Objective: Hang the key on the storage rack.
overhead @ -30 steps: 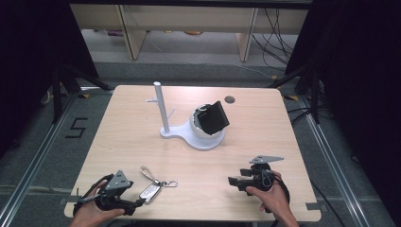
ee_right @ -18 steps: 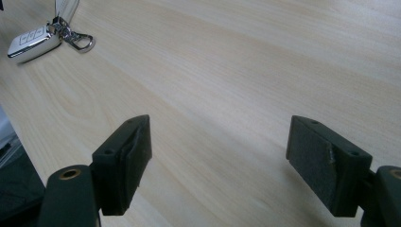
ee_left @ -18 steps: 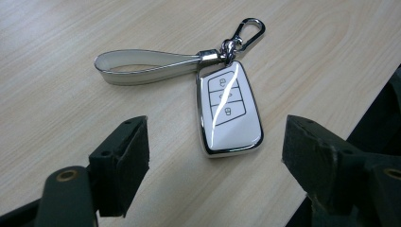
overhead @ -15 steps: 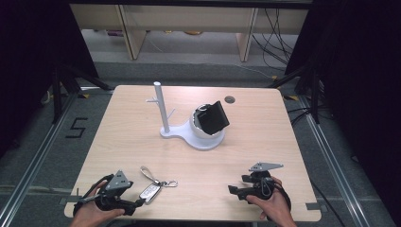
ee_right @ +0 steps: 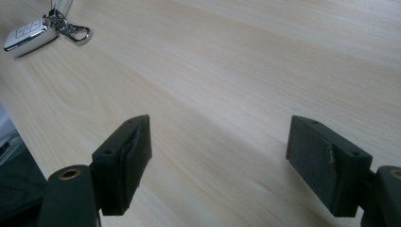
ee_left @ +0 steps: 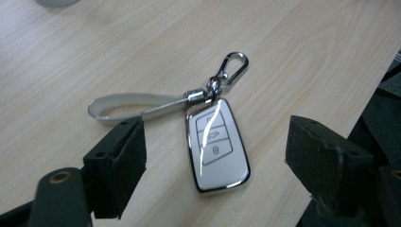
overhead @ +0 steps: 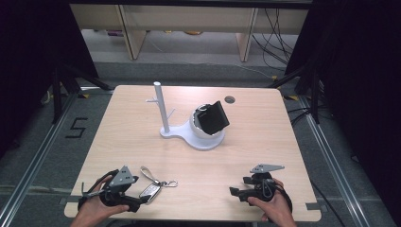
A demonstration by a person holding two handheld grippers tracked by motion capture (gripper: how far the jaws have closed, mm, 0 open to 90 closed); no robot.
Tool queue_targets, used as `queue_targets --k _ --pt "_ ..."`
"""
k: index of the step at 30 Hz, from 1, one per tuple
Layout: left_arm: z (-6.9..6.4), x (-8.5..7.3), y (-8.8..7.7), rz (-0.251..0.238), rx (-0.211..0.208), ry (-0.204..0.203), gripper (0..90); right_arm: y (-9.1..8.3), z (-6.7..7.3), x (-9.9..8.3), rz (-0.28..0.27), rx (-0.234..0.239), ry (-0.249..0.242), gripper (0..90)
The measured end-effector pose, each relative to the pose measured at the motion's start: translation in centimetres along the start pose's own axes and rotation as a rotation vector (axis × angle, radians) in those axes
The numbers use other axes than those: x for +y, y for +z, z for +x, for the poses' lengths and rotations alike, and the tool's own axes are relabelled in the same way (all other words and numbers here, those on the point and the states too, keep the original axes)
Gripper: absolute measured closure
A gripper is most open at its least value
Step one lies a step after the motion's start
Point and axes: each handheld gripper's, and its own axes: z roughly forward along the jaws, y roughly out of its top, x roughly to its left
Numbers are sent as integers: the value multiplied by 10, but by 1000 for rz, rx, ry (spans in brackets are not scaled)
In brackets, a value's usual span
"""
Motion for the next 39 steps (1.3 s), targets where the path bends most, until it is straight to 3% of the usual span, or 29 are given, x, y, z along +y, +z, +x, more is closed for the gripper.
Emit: queue_targets --k 4,6,8,10,12,14,15,16,17,18,19,22,24,25,29,31,35,36,39 --pt "-2 14 5 20 -19 32 209 0 1 0 -9 10 -3 241" --pt "-2 23 10 49 -25 69 211 0 1 1 2 0 -10 241" --pt "-3 37 18 99 -45 110 220 2 1 0 6 19 -1 245" --pt "-3 41 20 115 -46 127 230 1 1 0 7 23 -3 246" --pt "-4 49 27 155 -63 157 243 1 0 0 8 16 3 246" --pt "-6 59 39 230 -78 192 249 0 0 -1 16 13 9 247" --pt "-6 59 39 230 -78 192 250 0 0 -1 16 13 9 247" --pt "-6 65 46 282 -94 244 253 0 0 0 19 7 -4 248" --pt "-6 65 46 282 -94 244 256 1 0 0 13 11 -11 248" --pt "-7 70 52 329 -97 250 262 1 1 0 19 19 3 248" --pt "-7 70 52 329 -97 250 267 1 1 0 19 19 3 248" --pt "-8 78 62 382 -112 285 288 1 0 0 15 16 -20 249" --pt "-8 81 68 410 -106 267 295 1 0 0 15 10 -20 249" --pt "-8 83 71 423 -105 272 299 1 1 0 21 11 -4 250" --pt "-8 85 80 469 -128 280 328 3 1 0 9 32 -20 250" --pt "-10 87 87 504 -132 311 344 3 2 0 7 37 -24 250" --pt "-11 89 92 520 -142 326 373 3 1 0 9 36 -25 250" --pt "-9 90 94 532 -134 361 397 1 1 0 10 15 -34 250" --pt "-8 90 95 546 -139 367 429 3 1 0 8 37 -27 250"
